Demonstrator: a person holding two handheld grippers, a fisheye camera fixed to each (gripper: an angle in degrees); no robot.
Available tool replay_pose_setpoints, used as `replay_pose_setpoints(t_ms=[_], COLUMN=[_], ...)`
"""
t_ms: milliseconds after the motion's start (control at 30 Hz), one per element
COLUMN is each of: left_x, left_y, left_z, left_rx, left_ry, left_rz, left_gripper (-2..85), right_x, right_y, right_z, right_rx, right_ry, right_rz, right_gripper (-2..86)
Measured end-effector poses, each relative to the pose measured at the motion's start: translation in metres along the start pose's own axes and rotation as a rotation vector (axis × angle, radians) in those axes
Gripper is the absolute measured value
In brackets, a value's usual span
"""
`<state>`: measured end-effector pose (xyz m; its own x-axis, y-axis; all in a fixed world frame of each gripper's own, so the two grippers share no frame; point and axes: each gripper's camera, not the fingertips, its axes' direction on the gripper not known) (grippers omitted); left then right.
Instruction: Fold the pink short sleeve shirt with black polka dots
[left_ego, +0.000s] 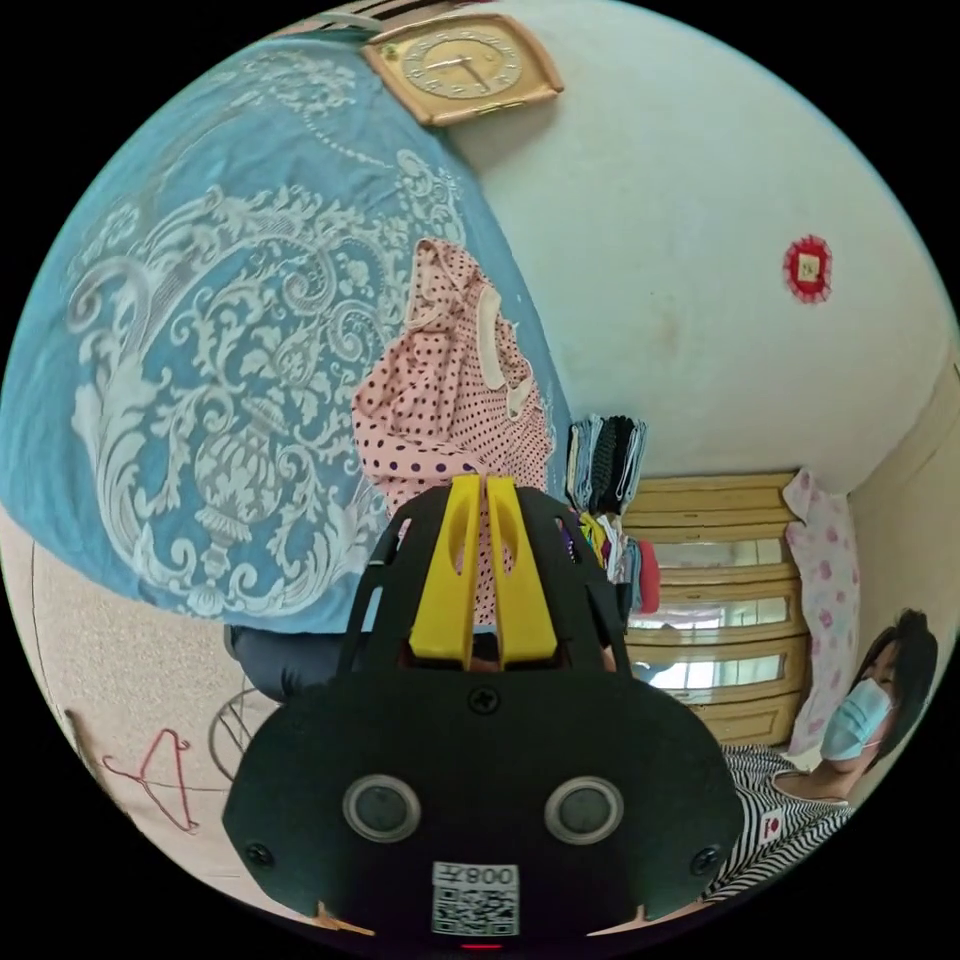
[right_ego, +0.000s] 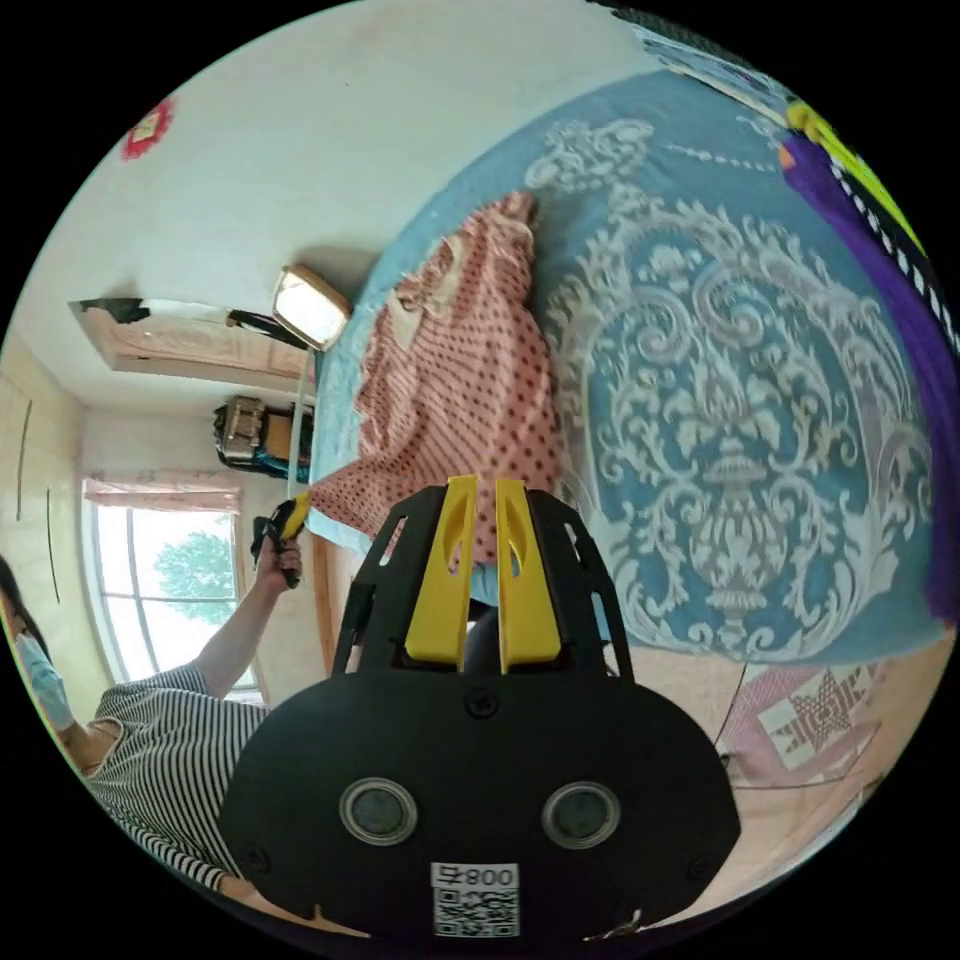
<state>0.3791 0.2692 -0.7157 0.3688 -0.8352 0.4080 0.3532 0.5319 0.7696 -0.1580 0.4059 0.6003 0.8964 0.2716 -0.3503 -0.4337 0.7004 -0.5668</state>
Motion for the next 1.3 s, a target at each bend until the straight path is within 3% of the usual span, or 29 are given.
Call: replay_pose_setpoints(t_ms=[233,500,733,1067,1300], left_x=[-0.058,-0.061,-0.075,-0.111,-0.114], left_y=[0.031,0.032,0.033,0.056,0.065], left_z=[0.000,0.001,0.004,0.021,0.026], left_rx=[-0.013,-0.006,0.026,0.005,-0.013], left_ry=[0.022,0.049,-0.035,0.012,-0.005], left_rz=[-0.095,-0.029,-0.077,-0.138,-0.123], left_gripper=[0.8,0.8,0.8,0.8,0.8], right_x=[0.042,0.028,-0.025,0.041,0.023], right_y=[0.063,0.047,-0.010,0.148,0.160], right_z=[0.067,0.088,0.126,0.128,0.171], right_rx=[0.021,0.119,-0.067,0.050,-0.002], right_ry=[-0.114,-0.295,-0.129,-0.053,-0.024], right_rz=[0.059,-0.013,-0.119,0.030,-0.061], right_gripper=[7.4,3.5,3.0,5.3,8.1])
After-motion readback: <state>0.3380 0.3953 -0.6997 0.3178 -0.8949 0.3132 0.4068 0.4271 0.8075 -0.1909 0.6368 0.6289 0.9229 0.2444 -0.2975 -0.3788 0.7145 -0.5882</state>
